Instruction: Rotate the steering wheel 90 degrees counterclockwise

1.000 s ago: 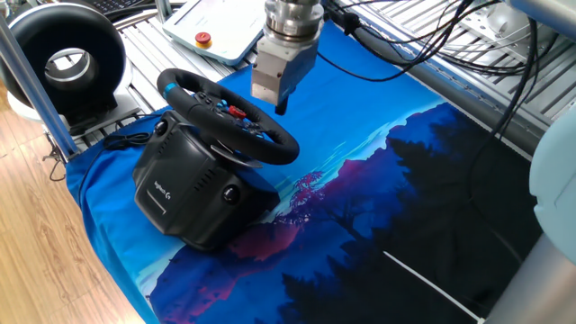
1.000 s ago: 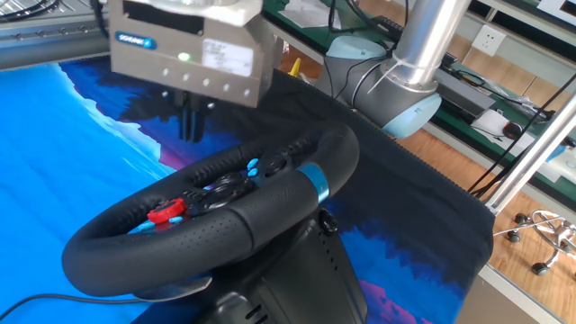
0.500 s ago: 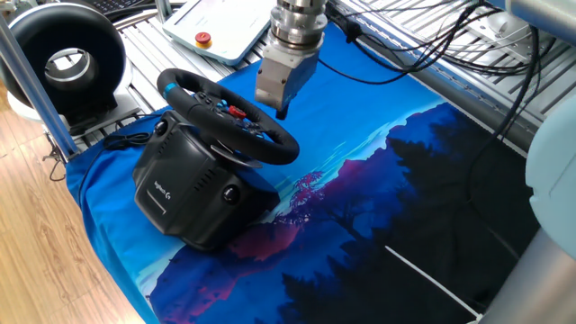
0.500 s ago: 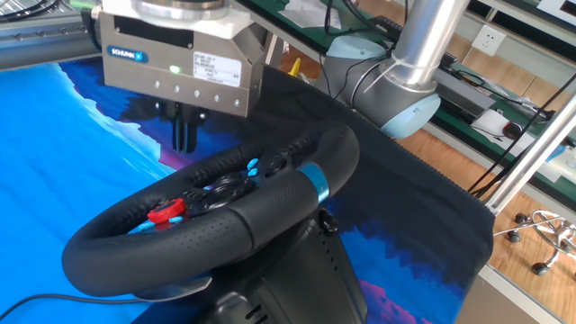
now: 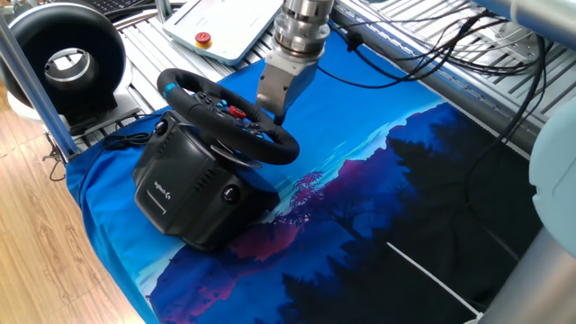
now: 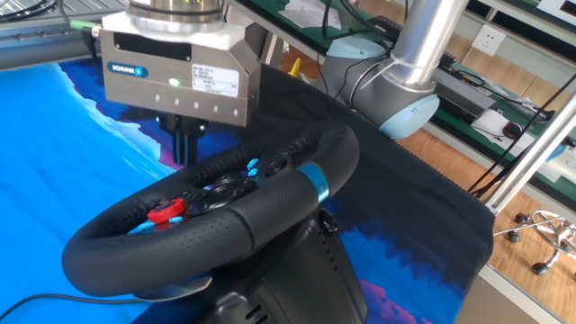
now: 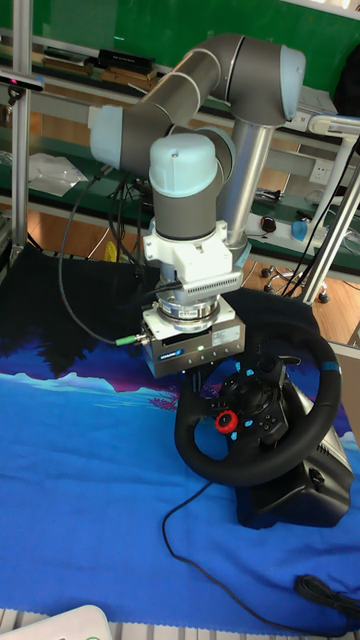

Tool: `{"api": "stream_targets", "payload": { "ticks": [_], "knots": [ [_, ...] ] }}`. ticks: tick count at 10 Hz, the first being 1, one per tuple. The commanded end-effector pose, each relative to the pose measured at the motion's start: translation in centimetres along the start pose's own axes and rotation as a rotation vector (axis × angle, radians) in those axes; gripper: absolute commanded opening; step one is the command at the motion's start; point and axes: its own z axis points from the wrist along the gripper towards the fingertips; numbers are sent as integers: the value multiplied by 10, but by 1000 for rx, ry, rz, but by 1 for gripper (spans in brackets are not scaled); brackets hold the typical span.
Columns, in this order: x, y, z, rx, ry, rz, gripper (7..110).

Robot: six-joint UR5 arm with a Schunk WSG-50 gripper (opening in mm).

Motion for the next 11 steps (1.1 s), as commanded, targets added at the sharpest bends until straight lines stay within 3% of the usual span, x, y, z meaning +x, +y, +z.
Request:
{"api": "stream_targets", "payload": {
  "ticks": [1,6,11],
  "knots": [
    [-4,6,9,-5,-27,21,7],
    [0,-2,16,48,-19,29,7],
    [-14,5,14,26,-70,8,7]
  ]
}}
